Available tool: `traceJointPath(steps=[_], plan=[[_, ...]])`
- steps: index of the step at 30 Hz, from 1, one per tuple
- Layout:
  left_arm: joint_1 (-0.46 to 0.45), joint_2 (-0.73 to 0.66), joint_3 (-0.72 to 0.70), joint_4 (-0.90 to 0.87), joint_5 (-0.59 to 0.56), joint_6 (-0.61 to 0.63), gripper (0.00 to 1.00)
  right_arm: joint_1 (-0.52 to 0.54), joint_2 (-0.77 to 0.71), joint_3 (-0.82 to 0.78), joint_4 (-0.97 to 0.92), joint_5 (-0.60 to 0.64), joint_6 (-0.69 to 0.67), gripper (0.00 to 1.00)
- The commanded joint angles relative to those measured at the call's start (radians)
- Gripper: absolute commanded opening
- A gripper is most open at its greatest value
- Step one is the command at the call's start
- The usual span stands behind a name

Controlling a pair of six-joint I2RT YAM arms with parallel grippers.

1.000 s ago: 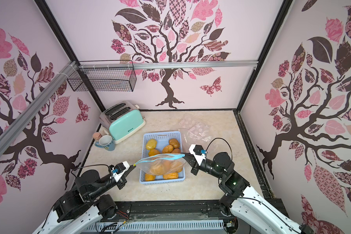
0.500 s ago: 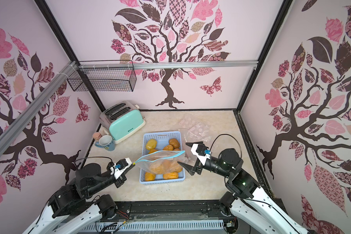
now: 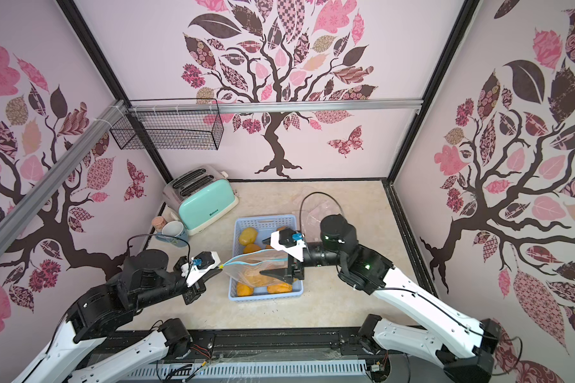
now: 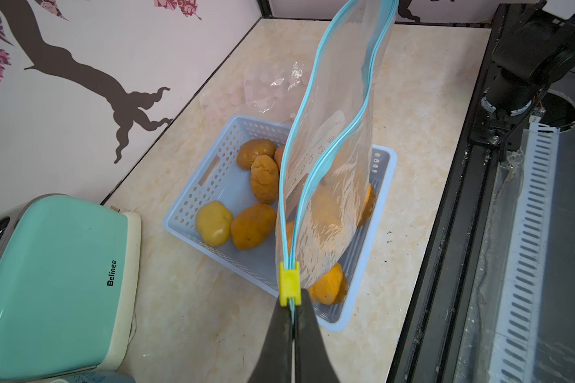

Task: Put the potatoes into a zipper bag and zip it
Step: Adjust the zipper food storage bag in the basket.

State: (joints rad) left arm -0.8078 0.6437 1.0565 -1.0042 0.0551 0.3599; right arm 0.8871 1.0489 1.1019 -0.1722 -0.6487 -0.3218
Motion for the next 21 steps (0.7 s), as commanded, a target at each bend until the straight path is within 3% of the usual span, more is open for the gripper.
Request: traceJointPath(steps=[1, 13, 21], plan=[[-0.001, 0.020, 0.064, -0.017, 0.027, 0.003, 0.00, 0.012, 0.071, 0.055, 0.027, -0.031, -0.060, 0.76], [-0.001, 0.055, 0.098, -0.014, 0.059, 0.002, 0.00, 0.055, 0.253, 0.090, 0.082, -0.032, -0.137, 0.71], [-0.001, 0.064, 0.109, -0.002, 0.072, -0.009, 0.00, 0.087, 0.293, 0.095, 0.071, 0.008, -0.174, 0.58]])
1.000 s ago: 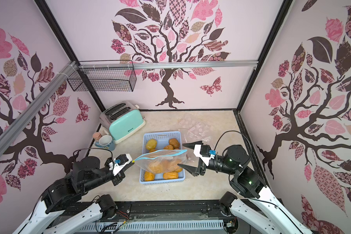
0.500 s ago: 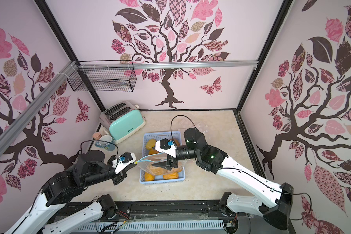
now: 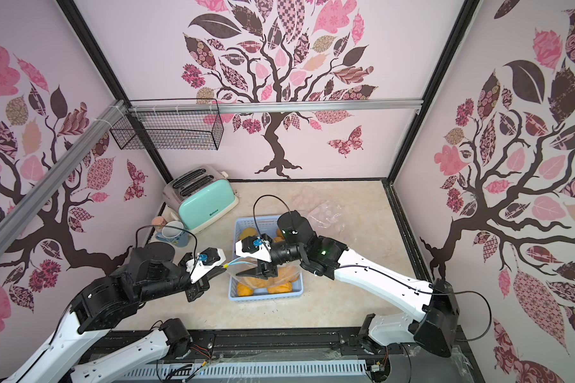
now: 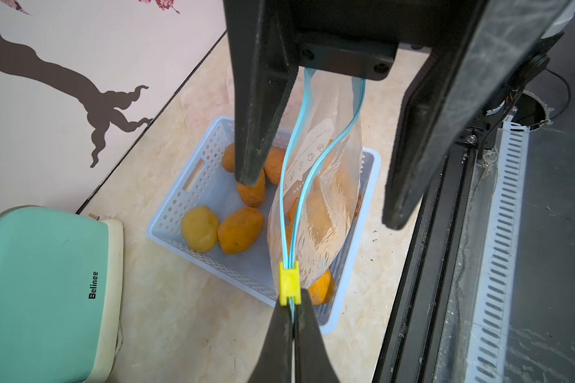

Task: Put the potatoes into a zipper bag and zip it
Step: Adjust the zipper food storage bag in the basket.

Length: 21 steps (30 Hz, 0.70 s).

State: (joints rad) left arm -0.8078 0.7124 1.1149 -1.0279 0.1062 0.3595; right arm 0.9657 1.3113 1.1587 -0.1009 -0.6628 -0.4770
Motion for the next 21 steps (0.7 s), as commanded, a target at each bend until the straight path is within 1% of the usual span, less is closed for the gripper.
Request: traceJointPath(steps=[1, 5, 8, 10, 13, 16, 17, 19, 21], plan=[[-0.001, -0.002, 0.052, 0.021, 0.019, -0.008, 0.00, 0.008, 0.031, 0.037, -0.004, 0.029, -0.021, 0.53], [-0.001, -0.005, 0.049, 0.025, 0.016, -0.014, 0.00, 0.011, 0.026, 0.030, -0.006, 0.048, -0.019, 0.33], [-0.001, -0.003, 0.044, 0.029, 0.018, -0.017, 0.00, 0.013, 0.022, 0.022, -0.011, 0.061, -0.024, 0.20], [-0.001, -0.003, 0.042, 0.030, 0.017, -0.018, 0.00, 0.013, 0.016, 0.014, -0.007, 0.073, -0.020, 0.15], [-0.001, -0.008, 0.036, 0.038, 0.014, -0.028, 0.00, 0.013, 0.005, 0.002, 0.000, 0.107, -0.012, 0.03], [-0.001, -0.028, 0.015, 0.071, 0.002, -0.056, 0.25, 0.013, -0.008, -0.008, 0.008, 0.136, 0.015, 0.00], [0.000, -0.043, 0.001, 0.084, 0.003, -0.057, 0.31, 0.013, -0.017, -0.012, 0.012, 0.135, 0.028, 0.00], [-0.001, -0.080, -0.041, 0.110, 0.016, -0.063, 0.39, 0.013, -0.034, -0.024, 0.019, 0.122, 0.047, 0.00], [0.000, -0.126, -0.103, 0.154, 0.028, -0.049, 0.42, 0.013, -0.060, -0.052, 0.033, 0.087, 0.048, 0.00]])
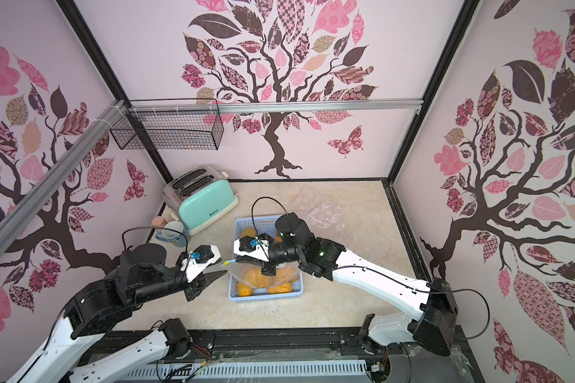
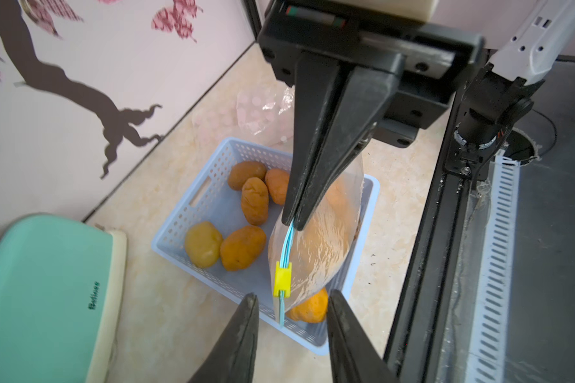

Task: Put the potatoes into a zipper bag and zip it
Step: Adjust the zipper food storage bag in the basket.

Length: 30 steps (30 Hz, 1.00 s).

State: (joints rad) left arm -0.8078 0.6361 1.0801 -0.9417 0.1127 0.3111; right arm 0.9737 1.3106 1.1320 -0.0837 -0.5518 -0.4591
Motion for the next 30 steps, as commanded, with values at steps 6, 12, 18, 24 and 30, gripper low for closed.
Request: traceJointPath(steps=[6, 12, 18, 24, 30], plan=[[-0.001, -0.220, -0.240, 0.244, 0.068, -0.008, 0.42, 0.005, -0.126, -0.112, 0.094, -0.102, 0.058, 0.00], [0.000, -0.301, -0.340, 0.332, 0.224, 0.008, 0.42, 0.006, -0.138, -0.149, 0.111, -0.151, 0.057, 0.00], [-0.001, -0.300, -0.372, 0.349, 0.237, 0.017, 0.38, 0.004, -0.130, -0.159, 0.130, -0.166, 0.063, 0.00], [0.000, -0.312, -0.400, 0.390, 0.217, 0.015, 0.27, 0.004, -0.123, -0.156, 0.118, -0.162, 0.061, 0.00], [-0.001, -0.318, -0.412, 0.403, 0.212, 0.009, 0.10, 0.004, -0.122, -0.156, 0.116, -0.162, 0.062, 0.00]])
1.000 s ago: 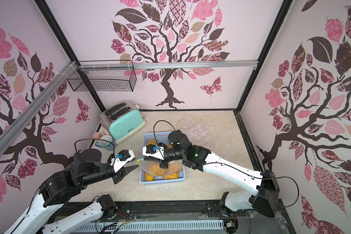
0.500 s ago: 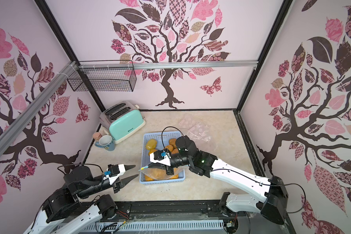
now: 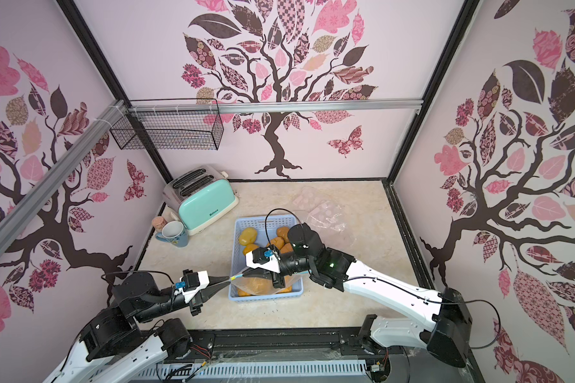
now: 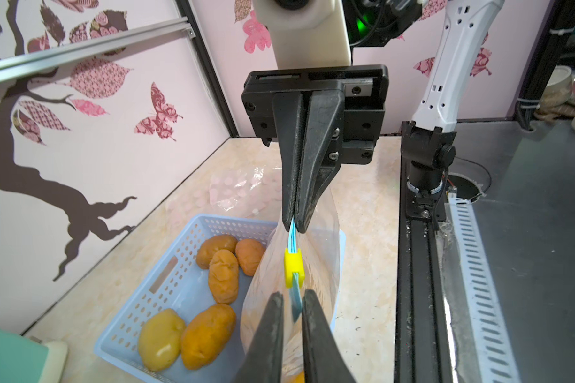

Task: Put the potatoes into a zipper bag and zip it
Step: Adjust the zipper food storage bag in the basket.

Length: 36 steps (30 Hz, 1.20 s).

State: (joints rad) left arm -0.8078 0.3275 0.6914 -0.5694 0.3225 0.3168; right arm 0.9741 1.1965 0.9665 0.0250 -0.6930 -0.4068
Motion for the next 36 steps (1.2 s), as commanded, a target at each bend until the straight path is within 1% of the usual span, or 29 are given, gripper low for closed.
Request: traceJointPath(steps=[1, 2, 5, 6, 9, 12, 18, 22, 23, 24, 25, 26, 28, 29, 31, 34, 36], plan=[[-0.001, -0.009, -0.023, 0.031, 0.001, 0.003, 0.06, 0.006, -0.008, 0.010, 0.009, -0.022, 0.010, 0.00], [-0.001, -0.010, -0.021, 0.030, 0.000, 0.004, 0.04, 0.005, -0.005, 0.011, 0.006, -0.023, 0.009, 0.00], [-0.001, -0.007, -0.024, 0.039, -0.001, -0.001, 0.04, 0.005, -0.002, 0.010, 0.004, -0.025, 0.010, 0.00], [-0.001, -0.005, -0.026, 0.040, 0.000, -0.003, 0.04, 0.005, 0.000, 0.010, 0.003, -0.024, 0.009, 0.00], [-0.001, -0.002, -0.026, 0.039, -0.002, -0.002, 0.10, 0.005, 0.006, 0.009, 0.001, -0.022, 0.009, 0.00], [-0.001, -0.001, -0.027, 0.042, -0.002, -0.006, 0.11, 0.005, 0.010, 0.011, 0.000, -0.022, 0.009, 0.01], [-0.001, 0.002, -0.028, 0.042, 0.005, -0.002, 0.07, 0.005, 0.020, 0.014, -0.006, -0.025, 0.010, 0.01], [-0.001, 0.003, -0.030, 0.044, 0.005, -0.003, 0.00, 0.005, 0.024, 0.014, -0.006, -0.026, 0.010, 0.02], [-0.001, 0.002, -0.029, 0.045, 0.003, -0.005, 0.00, 0.004, 0.025, 0.014, -0.008, -0.027, 0.011, 0.03], [-0.001, 0.002, -0.029, 0.045, 0.002, -0.005, 0.00, 0.005, 0.026, 0.016, -0.009, -0.025, 0.012, 0.08], [0.000, 0.001, -0.028, 0.043, -0.001, -0.002, 0.00, 0.004, 0.026, 0.016, -0.009, -0.021, 0.014, 0.21], [-0.001, 0.001, -0.026, 0.041, -0.005, 0.001, 0.00, 0.005, 0.024, 0.018, -0.006, -0.017, 0.019, 0.30], [-0.001, -0.002, -0.022, 0.035, -0.013, 0.002, 0.00, 0.005, 0.018, 0.025, 0.004, -0.008, 0.044, 0.46], [-0.001, -0.001, -0.018, 0.029, -0.018, 0.003, 0.00, 0.005, 0.013, 0.031, 0.012, -0.005, 0.065, 0.51], [-0.001, -0.001, -0.012, 0.019, -0.025, 0.004, 0.00, 0.006, 0.002, 0.047, 0.021, -0.010, 0.108, 0.55], [-0.001, 0.002, -0.012, 0.024, -0.022, -0.006, 0.00, 0.009, 0.004, 0.077, -0.002, -0.012, 0.118, 0.54], [-0.001, 0.009, -0.010, 0.024, -0.020, -0.015, 0.00, 0.016, 0.019, 0.105, -0.042, 0.017, 0.110, 0.51]])
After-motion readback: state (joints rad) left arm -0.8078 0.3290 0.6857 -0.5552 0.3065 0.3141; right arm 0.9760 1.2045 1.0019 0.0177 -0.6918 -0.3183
